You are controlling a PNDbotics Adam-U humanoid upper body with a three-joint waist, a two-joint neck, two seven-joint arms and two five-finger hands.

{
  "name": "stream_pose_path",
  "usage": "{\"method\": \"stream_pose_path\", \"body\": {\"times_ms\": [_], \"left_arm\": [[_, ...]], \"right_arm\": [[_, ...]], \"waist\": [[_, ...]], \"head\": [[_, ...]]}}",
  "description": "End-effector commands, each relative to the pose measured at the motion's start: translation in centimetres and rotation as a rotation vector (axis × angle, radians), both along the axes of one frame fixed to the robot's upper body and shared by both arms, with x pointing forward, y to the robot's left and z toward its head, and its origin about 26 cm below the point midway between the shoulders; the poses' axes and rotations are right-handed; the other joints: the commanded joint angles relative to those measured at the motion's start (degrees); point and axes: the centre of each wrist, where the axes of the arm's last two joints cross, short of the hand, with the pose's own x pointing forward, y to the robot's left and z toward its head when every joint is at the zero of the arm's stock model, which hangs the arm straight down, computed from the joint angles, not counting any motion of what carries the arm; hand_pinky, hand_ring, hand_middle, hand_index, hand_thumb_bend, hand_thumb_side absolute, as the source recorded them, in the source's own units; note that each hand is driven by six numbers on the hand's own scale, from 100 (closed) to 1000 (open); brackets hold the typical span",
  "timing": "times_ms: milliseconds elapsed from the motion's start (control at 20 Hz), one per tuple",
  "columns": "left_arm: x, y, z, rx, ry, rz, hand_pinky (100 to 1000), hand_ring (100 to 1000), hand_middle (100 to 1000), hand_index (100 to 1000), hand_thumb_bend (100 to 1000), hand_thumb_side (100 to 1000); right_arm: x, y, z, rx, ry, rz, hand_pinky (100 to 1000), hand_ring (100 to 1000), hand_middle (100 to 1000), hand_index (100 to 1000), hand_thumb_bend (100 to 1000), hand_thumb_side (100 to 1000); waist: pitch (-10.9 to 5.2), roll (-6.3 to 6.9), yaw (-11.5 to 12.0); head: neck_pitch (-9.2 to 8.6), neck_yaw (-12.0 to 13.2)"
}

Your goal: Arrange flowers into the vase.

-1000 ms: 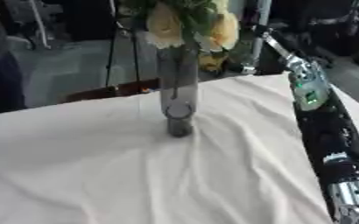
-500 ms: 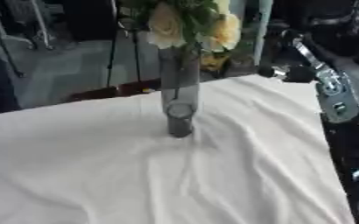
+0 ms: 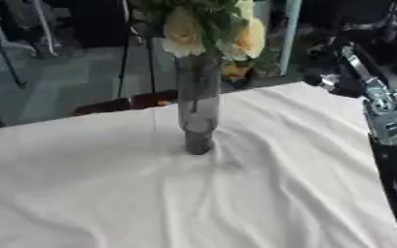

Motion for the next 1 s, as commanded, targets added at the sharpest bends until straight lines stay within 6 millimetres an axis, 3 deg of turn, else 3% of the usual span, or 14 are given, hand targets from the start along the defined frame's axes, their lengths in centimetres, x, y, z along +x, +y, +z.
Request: {"method": "stream_pose_path", "body": {"times_ms": [50,100,450,1000], "left_arm": [[0.1,0.5,0.8,0.015,-0.024,0.007,501,696,621,715,300,813],[0.1,0.5,0.8,0.012,-0.026,0.010,497,691,617,712,285,827],[0.0,0.5,0.5,-0.007,-0.022,0.013,496,688,614,712,277,832],[-0.1,0.5,0.3,-0.008,-0.016,0.017,496,688,614,710,268,838]], "right_arm": [[-0.5,-0.8,2.2,-0.022,-0.050,-0.013,909,1000,775,965,958,839],[-0.6,-1.0,2.0,-0.012,-0.049,-0.020,782,991,677,947,794,955],[-3.2,-2.9,-0.8,0.142,-0.107,-0.088,771,984,662,944,756,997],[-3.6,-2.9,-1.2,0.203,-0.099,-0.055,770,982,656,941,741,1000]], "waist": [[-1.16,-0.60,-0.01],[-1.02,-0.57,-0.19],[-1.17,-0.59,-0.43],[-1.60,-0.50,-0.78]], "head": [[-0.48,0.11],[-0.64,0.60],[-0.84,1.09],[-0.83,0.72]]}}
